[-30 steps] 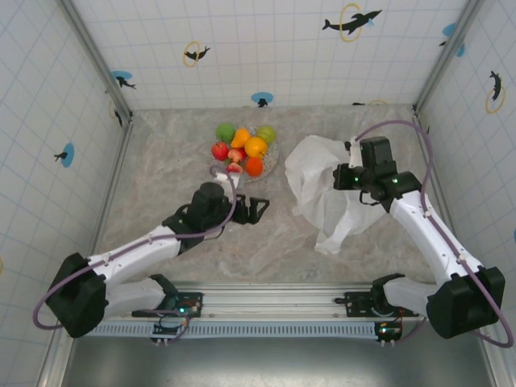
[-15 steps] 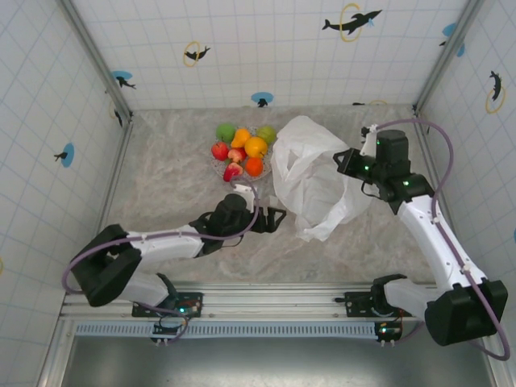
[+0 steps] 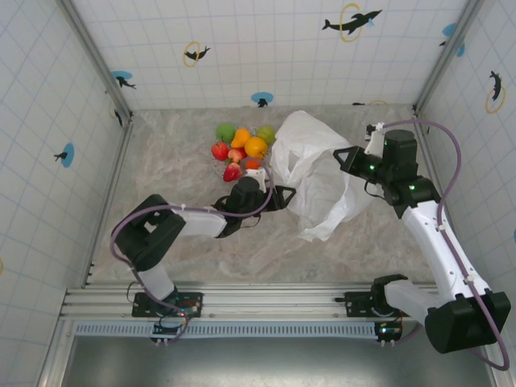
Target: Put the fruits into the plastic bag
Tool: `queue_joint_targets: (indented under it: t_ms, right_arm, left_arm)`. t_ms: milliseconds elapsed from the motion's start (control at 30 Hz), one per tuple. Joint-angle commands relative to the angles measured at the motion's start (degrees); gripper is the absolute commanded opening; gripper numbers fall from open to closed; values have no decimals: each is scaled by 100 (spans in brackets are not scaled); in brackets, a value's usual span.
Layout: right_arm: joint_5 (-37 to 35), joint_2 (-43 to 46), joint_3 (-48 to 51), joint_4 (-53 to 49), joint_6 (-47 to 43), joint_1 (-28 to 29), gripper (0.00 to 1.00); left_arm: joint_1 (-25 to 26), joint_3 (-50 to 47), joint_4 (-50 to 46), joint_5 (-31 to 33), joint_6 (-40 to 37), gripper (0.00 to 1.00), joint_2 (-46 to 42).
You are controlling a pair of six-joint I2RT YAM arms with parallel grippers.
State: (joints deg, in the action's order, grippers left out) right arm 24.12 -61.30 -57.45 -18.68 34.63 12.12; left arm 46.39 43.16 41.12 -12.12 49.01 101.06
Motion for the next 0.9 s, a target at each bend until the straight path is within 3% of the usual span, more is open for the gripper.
queue_joint_targets:
  t_ms: [0,67,100,200,333,400,500,600,633,800,867]
  right_arm:
    - [24,85,58,101,-196,-139,0]
    - [-408,24,-142,-217,-527,-270,0]
    - [-645,5,-231,-364,-660,-280,0]
    - [-1624,-68,-624,-871,-1191,-279,0]
    - [-3412,-247,-1268,-1527,-1873,-154,0]
    - [-3931,-346,-1444,-1625,-2056,-52,0]
    - [-4307,-519,-1523,-1618,-2201,108,0]
    - [-4007,-637,-1349,-1389,-2212,327,0]
    - [-3774,-646,-1220,-1245,-2179,420,0]
    - [-2691,-769,-890,-1067,-1878,568,0]
    - [-2566,-791,-922,-1266,-1881,566,0]
  left_arm:
    - [-86,434,490,-446,186,32,360]
    - [-86,527,357,-577,70,7,400]
    - [-86,475,351,-581,56,0,360]
    - [-86,230,-40,-531,-119,0,51]
    - [-61,153,-1569,-423,-718,0,-461]
    - [-43,140,-2311,-317,-1076,0,-632]
    - [-34,84,-3054,-154,-1578,0,-795]
    - [-4,142,-3137,-410,-1834,0,-837]
    - [38,194,-3068,-515,-1882,1,-829]
    - [312,480,-3033,-84,-2237,44,-769]
    - [348,465,-3091,262,-2358,57,-842]
